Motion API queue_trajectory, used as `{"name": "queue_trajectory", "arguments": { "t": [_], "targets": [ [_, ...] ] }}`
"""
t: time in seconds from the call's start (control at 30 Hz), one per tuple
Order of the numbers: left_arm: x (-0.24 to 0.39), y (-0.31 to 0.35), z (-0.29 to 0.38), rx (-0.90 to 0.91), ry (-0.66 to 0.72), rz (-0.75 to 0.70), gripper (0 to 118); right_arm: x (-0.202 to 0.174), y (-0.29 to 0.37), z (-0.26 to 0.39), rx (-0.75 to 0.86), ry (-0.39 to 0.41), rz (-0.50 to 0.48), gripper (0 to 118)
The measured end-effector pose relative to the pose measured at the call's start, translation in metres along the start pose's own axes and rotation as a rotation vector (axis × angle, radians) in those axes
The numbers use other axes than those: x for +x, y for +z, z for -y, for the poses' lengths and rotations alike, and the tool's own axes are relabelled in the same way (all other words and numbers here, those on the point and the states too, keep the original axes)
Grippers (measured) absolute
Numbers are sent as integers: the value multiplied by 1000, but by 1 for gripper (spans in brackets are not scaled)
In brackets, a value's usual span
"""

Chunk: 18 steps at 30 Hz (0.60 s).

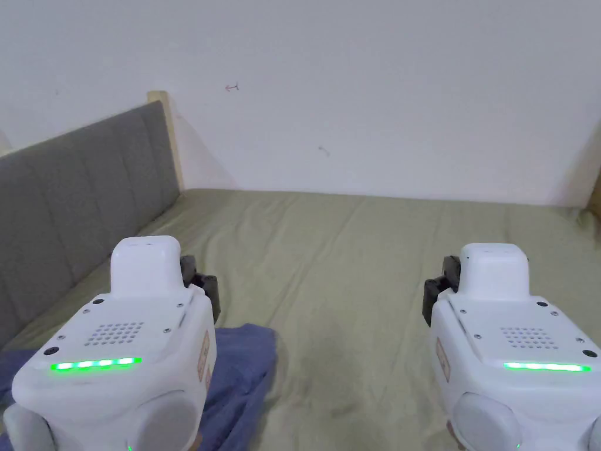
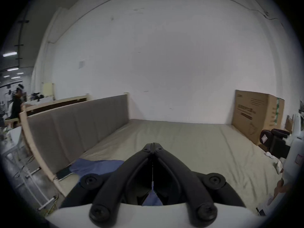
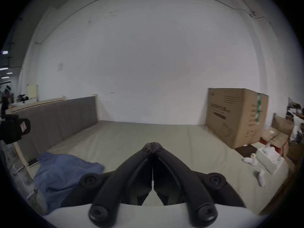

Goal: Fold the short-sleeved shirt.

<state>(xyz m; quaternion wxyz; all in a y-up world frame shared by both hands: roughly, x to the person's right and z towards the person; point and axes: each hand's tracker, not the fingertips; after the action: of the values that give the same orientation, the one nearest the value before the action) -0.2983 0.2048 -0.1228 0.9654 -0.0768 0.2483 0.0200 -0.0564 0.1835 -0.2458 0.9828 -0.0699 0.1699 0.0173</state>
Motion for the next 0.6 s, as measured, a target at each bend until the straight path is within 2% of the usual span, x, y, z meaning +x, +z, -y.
{"name": "queue_trajectory", "arguments": {
  "t": [0.1, 0.27, 0.47, 0.6],
  "targets": [
    [-28, 7, 1, -21, -21, -101, 0, -33, -5, 1, -7, 10, -94, 0],
    [-56, 14, 6, -38, 7, -159, 0, -68, -8, 7, -26, 40, -186, 0],
    [-69, -9, 20, -129, 44, -173, 0, -75, -12, 15, -66, 50, -216, 0],
    [-71, -34, 37, -207, 83, -158, 0, -72, -18, 23, -99, 54, -198, 0]
  ]
}}
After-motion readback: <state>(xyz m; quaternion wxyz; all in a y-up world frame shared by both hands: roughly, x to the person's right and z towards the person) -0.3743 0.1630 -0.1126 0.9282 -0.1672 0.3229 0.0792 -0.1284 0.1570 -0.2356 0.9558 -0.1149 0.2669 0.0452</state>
